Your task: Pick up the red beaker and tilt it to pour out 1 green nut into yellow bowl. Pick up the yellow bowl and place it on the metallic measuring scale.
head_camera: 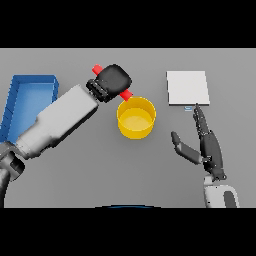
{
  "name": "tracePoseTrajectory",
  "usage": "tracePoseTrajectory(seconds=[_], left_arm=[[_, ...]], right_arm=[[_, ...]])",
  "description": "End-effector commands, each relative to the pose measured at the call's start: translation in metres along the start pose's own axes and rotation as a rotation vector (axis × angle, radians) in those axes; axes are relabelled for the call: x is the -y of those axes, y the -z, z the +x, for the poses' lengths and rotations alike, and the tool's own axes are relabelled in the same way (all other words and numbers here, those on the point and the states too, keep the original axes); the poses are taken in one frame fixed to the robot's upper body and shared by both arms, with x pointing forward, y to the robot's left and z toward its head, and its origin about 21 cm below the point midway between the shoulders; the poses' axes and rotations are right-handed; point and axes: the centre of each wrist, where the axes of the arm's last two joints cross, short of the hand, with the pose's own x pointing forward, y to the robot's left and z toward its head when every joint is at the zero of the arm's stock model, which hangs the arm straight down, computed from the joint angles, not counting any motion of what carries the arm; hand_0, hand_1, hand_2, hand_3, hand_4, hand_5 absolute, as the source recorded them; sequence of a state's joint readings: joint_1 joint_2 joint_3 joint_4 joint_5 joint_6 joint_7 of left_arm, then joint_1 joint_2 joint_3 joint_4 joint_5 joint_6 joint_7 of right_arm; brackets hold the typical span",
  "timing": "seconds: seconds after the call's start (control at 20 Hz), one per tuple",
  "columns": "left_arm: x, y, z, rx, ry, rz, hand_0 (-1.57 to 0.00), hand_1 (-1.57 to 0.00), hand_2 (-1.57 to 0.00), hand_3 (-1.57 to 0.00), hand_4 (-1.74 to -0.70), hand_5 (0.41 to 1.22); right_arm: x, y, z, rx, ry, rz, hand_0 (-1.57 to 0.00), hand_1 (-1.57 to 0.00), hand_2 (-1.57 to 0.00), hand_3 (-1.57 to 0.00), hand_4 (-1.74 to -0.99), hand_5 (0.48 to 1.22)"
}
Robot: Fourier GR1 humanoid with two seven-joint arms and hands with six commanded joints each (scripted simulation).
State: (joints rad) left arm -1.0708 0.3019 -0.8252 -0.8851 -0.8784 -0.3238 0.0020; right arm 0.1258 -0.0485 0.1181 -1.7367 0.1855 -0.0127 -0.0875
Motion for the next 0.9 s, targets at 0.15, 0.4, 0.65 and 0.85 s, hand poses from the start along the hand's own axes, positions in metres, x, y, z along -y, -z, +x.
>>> tracePoseTrajectory(seconds=[0.15,0.4,0.65,0.85], left_arm=[[-0.011,0.007,0.008,0.026,0.175,-0.039,-1.57,-1.57,-1.57,-1.51,-1.73,1.220],[-0.018,0.011,0.016,0.059,0.411,-0.071,-1.57,-1.57,-1.57,-1.55,-1.74,1.221],[-0.022,0.014,0.022,0.087,0.586,-0.090,-1.57,-1.57,-1.57,-1.56,-1.74,1.221],[-0.027,0.019,0.028,0.093,0.716,-0.092,-1.57,-1.57,-1.57,-1.57,-1.73,1.221]], right_arm=[[-0.002,-0.002,-0.003,-0.002,-0.025,-0.021,0.00,0.00,0.00,0.00,-1.205,0.584],[-0.004,0.005,0.000,0.008,-0.022,-0.030,0.00,0.00,0.00,0.00,-1.152,0.567],[-0.001,0.002,0.001,0.002,-0.019,-0.030,0.00,0.00,0.00,0.00,-1.129,0.566],[-0.003,0.005,0.001,0.018,-0.010,-0.025,0.00,0.00,0.00,0.00,-1.135,0.580]])
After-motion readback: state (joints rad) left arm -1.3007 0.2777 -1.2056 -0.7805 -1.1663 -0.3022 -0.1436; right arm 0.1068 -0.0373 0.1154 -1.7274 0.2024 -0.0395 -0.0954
